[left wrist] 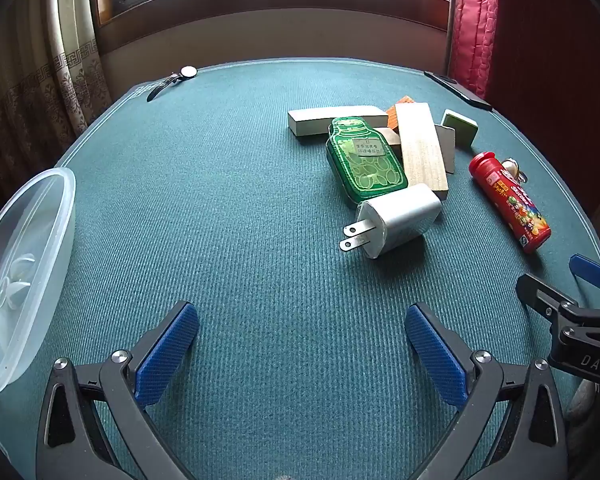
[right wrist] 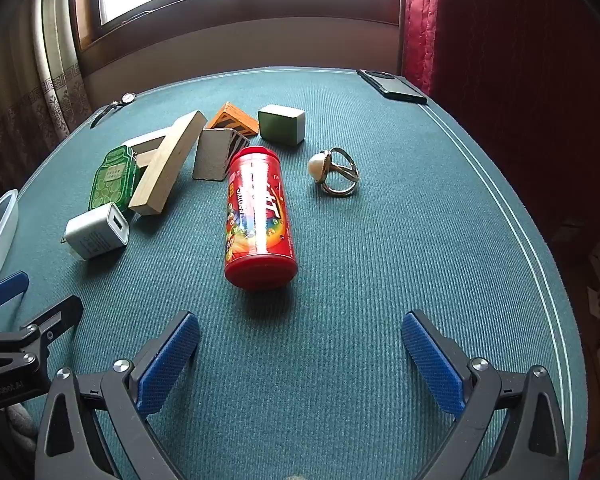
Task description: Organize rigid objects
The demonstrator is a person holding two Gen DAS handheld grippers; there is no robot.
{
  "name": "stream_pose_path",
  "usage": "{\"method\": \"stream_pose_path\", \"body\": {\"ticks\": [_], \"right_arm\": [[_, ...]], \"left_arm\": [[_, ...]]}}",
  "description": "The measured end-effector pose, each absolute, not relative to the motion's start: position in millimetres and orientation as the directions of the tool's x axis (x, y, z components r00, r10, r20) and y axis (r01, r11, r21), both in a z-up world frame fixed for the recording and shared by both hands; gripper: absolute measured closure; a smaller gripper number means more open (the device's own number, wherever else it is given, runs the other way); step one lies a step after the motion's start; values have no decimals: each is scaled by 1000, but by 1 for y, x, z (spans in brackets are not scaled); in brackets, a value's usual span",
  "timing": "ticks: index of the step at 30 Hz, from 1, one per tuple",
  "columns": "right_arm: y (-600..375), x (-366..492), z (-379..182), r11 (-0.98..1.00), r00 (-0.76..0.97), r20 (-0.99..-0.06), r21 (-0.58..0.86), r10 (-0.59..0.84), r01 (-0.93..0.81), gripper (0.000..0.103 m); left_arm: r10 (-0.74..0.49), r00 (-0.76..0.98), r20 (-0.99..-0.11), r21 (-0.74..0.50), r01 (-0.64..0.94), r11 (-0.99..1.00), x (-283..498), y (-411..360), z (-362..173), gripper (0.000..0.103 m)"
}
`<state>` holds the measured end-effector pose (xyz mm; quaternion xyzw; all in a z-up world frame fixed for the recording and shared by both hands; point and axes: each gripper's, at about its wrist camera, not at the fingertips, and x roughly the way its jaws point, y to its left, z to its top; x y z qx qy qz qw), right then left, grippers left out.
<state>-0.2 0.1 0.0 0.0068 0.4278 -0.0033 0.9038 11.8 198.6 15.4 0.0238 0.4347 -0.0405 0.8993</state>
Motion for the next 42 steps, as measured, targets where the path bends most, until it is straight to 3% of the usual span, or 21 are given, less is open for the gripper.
{"method": "stream_pose_path", "body": {"ticks": [42], "right_arm": [[-1, -9, 2, 999, 627, -778, 5, 32, -44, 0]], "left_arm": [[-53, 616, -786, 7, 94, 996, 11, 199, 15, 0]]}}
